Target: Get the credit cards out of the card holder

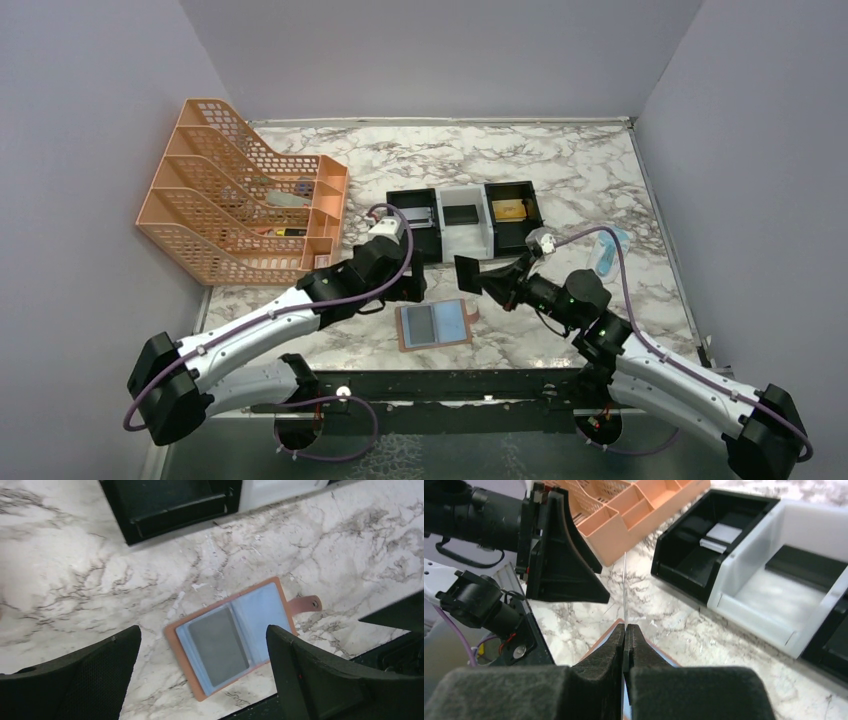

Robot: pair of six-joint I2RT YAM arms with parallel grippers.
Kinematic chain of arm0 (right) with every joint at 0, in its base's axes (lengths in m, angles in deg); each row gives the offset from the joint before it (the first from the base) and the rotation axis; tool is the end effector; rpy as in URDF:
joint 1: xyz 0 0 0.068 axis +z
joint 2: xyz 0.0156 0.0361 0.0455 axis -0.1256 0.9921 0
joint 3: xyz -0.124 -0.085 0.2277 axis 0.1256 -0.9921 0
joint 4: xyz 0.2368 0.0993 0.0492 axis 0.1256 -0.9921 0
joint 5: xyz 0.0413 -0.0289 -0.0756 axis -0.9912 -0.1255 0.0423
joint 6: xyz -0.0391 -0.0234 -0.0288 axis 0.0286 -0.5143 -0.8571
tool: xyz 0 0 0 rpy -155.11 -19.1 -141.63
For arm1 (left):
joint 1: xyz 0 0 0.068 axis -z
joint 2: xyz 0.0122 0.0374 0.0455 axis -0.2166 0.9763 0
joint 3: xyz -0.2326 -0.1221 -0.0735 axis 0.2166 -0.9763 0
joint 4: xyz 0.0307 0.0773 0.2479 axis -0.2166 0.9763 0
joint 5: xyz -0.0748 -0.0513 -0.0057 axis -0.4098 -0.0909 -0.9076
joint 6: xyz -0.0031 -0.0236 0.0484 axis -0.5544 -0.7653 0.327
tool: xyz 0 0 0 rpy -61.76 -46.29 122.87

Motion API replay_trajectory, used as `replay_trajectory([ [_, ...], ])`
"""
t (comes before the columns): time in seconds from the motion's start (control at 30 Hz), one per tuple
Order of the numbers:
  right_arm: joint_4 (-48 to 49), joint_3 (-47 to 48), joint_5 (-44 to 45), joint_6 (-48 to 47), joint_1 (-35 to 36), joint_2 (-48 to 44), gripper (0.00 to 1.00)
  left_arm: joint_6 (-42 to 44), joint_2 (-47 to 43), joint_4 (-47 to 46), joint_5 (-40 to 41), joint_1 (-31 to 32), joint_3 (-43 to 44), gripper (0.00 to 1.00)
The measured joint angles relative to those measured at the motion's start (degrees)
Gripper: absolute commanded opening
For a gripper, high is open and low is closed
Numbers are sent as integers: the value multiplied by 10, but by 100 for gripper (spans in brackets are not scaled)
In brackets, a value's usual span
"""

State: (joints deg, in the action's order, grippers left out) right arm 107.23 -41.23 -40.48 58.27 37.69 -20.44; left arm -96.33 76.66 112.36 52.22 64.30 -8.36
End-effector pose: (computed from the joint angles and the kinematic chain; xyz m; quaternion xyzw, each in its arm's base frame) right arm 0.1180 0.1259 0.2270 -0.1921 0.7172 0.4263 0.5166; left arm 0.1434 -0.1690 0.2452 0.0459 0.9081 -0.2150 0.3565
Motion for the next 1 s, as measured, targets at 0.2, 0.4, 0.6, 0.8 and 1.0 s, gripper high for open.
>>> replay_trajectory([
  [0.2, 24, 0, 0, -91, 0, -4, 1, 26, -38, 68, 17, -60, 41, 99],
  [0.4, 39, 2, 16, -178, 0, 12, 1, 53, -68, 112, 52, -110, 57, 99],
  [0.6, 21, 57, 90, -212, 0, 75, 1, 79, -84, 139, 93, -149, 50, 99],
  [0.8, 3, 119, 109, -217, -35, 156, 1, 87, -130, 150, 121, -149, 44, 99],
  [1.0, -7, 156, 24, -197, -172, 222, 1, 88, -156, 152, 132, -149, 39, 99],
])
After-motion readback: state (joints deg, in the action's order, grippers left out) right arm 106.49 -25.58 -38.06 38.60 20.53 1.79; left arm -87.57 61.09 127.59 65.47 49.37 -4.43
